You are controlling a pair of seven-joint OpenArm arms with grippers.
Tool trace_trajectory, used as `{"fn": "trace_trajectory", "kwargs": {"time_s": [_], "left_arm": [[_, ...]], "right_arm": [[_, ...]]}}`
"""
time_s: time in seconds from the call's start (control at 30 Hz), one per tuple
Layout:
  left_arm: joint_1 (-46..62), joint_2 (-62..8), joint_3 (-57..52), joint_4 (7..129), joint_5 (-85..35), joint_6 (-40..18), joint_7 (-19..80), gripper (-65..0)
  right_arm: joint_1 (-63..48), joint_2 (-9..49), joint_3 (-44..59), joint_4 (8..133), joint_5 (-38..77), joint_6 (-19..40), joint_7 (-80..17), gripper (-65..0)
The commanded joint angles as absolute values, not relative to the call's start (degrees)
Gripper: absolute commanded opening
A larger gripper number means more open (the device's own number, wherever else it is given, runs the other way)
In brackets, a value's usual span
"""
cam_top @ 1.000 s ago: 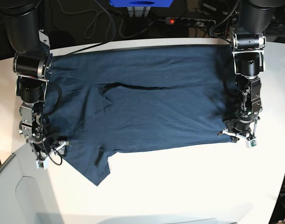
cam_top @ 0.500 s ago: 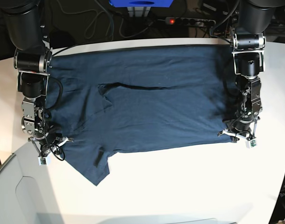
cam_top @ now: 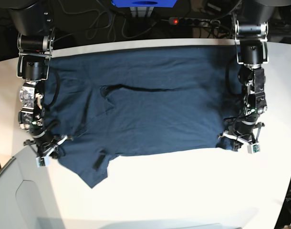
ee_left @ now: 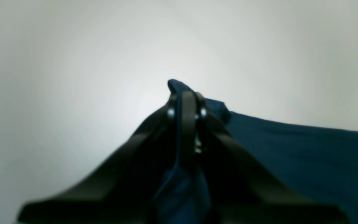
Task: Fold the T-shirt properly
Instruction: 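Grasp the hem corners with both grippers and lift them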
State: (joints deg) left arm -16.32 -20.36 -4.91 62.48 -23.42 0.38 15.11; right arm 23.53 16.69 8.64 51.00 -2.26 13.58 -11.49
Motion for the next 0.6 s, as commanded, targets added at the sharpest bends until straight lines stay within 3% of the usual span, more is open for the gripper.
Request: {"fn": "trace_trajectory", "kwargs": {"time_s": [0.0, 0.2, 0.57], "left_arm": [[-16.1, -21.3, -5.3, 64.9, -23.6, 0.4, 14.1, -65.0], [-9.1, -20.9, -12.2, 73.9, -23.7, 0.2, 14.1, -65.0], [2.0, -18.1, -13.1, 86.6, -23.7, 0.2, 14.1, -65.0]], "right_arm": [[24.0, 17.7, 10.9, 52.4, -2.0, 13.3, -10.3, -64.9], [21.1, 18.3, 16.7, 55.9, -2.0, 15.7, -12.6, -64.9], [12.5, 18.2, 17.5, 66.0, -2.0, 16.0, -13.0, -64.9]]}}
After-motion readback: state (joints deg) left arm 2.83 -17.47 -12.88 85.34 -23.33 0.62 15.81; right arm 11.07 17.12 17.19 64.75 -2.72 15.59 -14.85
